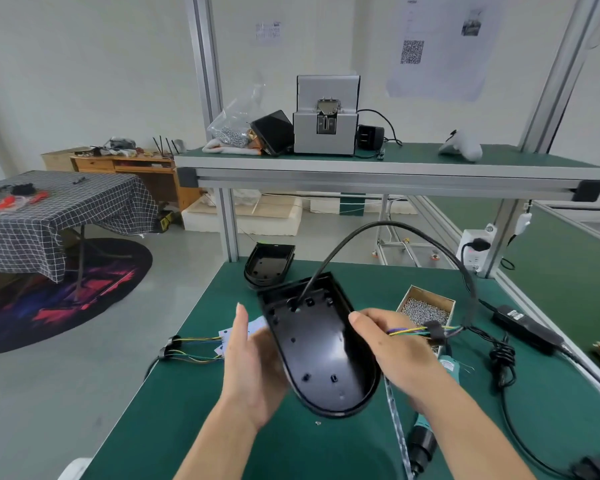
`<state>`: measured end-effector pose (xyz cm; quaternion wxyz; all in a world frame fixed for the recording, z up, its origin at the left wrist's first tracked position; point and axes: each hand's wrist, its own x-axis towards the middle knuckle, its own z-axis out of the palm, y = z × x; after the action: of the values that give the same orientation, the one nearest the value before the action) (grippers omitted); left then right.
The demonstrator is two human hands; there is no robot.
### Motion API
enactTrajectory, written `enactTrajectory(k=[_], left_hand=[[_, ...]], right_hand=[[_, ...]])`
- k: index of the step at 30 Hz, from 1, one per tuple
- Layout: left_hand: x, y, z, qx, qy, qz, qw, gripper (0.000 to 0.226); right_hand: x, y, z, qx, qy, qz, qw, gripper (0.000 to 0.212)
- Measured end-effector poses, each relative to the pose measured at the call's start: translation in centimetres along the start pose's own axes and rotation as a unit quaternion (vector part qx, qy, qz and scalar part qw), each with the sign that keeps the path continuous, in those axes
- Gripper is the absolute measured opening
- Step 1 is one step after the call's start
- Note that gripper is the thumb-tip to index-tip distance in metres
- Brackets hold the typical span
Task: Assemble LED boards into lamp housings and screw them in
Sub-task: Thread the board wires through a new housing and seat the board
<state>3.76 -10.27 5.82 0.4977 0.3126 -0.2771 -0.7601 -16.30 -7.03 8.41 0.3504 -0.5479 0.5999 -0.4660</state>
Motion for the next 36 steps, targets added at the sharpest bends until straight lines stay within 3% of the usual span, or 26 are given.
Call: enactTrajectory(k=[3, 6, 10, 12, 14, 17, 20, 22, 24, 27, 29, 33, 36], left_hand=[[1.4, -0.8, -1.6, -0.068, 0.093, 0.012, 0.993, 0.066], [1.7, -2.4, -3.7, -0.021, 0.157, -0.024, 0.987, 0.03], [1.1, -3.9, -5.2, -0.02, 0.189, -0.042, 0.981, 0.025], [1.1, -4.0, -5.1, -0.017, 0.202, -0.034, 0.979, 0.023], [0.9, -4.2, -4.6, 0.024, 0.207, -0.056, 0.976, 0.024], [0.3, -5.3, -3.7, 0.176, 0.151, -0.141, 0.963, 0.028], [0.0, -5.1, -2.7, 0.364, 0.032, -0.194, 0.911, 0.026], [0.4, -3.7, -1.4, 0.44, 0.01, -0.14, 0.887, 0.022], [1.6, -1.9, 0.2, 0.458, 0.056, -0.012, 0.887, 0.032], [3.3, 1.7, 3.5, 0.384, 0.101, 0.218, 0.892, 0.028], [4.3, 3.8, 6.0, 0.321, 0.055, 0.28, 0.903, 0.028], [5.2, 6.1, 9.2, 0.085, -0.027, 0.152, 0.984, 0.027], [5.7, 6.2, 8.7, 0.028, -0.028, 0.093, 0.995, 0.048]], right_hand=[[0.2, -0.8, -0.7, 0.148, 0.123, 0.055, 0.98, 0.028], [0.6, -2.6, -3.0, 0.281, 0.139, 0.047, 0.948, 0.027], [0.7, -5.6, -6.3, 0.269, 0.168, -0.011, 0.948, 0.041], [1.0, -7.1, -7.9, 0.343, 0.172, -0.017, 0.923, 0.05], [1.5, -8.4, -9.4, 0.398, 0.19, -0.03, 0.897, 0.045], [2.0, -9.8, -10.3, 0.325, 0.213, -0.066, 0.919, 0.039], [2.2, -10.4, -9.1, 0.249, 0.213, -0.081, 0.941, 0.034], [2.2, -10.2, -7.9, 0.217, 0.193, -0.084, 0.953, 0.023], [2.2, -9.5, -6.9, 0.196, 0.177, -0.083, 0.961, 0.021], [2.2, -8.2, -5.8, 0.191, 0.147, -0.076, 0.968, 0.019], [2.2, -7.5, -5.0, 0.19, 0.128, -0.072, 0.971, 0.017], [2.0, -6.8, -3.4, 0.207, 0.071, -0.073, 0.973, 0.018], [1.8, -6.2, -2.6, 0.2, 0.05, -0.074, 0.976, 0.024]])
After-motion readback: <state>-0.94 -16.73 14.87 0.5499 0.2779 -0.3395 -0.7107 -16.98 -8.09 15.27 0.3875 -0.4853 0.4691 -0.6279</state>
